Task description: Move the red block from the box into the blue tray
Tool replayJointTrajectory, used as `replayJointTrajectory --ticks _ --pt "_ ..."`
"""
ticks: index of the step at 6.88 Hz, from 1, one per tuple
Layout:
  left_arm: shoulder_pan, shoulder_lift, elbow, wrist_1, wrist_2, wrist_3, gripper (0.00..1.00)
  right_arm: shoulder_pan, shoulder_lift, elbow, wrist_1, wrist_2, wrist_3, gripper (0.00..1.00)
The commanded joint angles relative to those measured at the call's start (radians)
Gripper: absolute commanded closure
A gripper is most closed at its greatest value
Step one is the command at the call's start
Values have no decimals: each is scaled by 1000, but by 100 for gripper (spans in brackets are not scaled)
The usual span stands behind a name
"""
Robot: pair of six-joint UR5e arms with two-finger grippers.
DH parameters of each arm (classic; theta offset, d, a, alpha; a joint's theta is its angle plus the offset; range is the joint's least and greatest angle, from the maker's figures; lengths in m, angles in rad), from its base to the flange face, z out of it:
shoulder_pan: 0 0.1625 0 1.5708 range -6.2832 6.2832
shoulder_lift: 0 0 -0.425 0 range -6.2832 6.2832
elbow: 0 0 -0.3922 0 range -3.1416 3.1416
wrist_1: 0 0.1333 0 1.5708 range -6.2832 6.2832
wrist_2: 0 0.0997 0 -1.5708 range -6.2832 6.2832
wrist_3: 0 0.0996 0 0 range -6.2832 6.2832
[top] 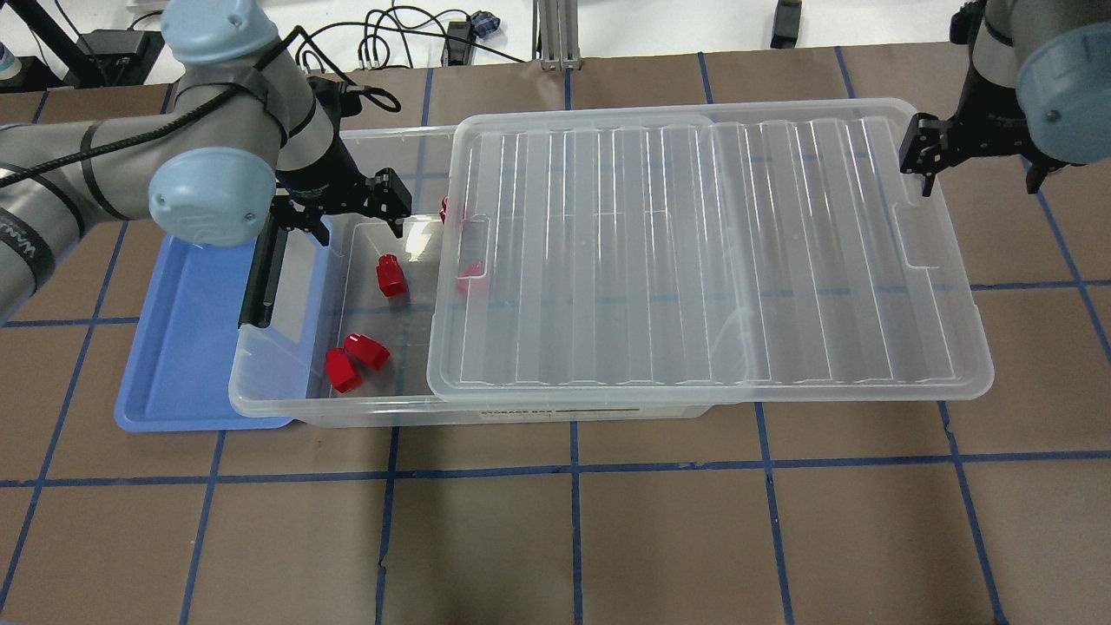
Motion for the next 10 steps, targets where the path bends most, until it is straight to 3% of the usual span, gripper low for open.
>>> replayJointTrajectory --ticks 1,2,3,9,10 --pt "2 -42 -44 79 -11 -51 0 124 -41 -86 59 102 4 0" --pt "2 -65 -44 81 -13 -53 0 151 -41 -82 64 238 18 0" --pt "6 -75 -47 94 -10 -50 0 154 -41 -73 84 303 29 0" --pt "13 -213 -43 150 -4 -39 0 149 -52 -65 113 288 21 0" --pt "13 -217 -43 171 1 -25 33 152 -53 -65 113 288 21 0"
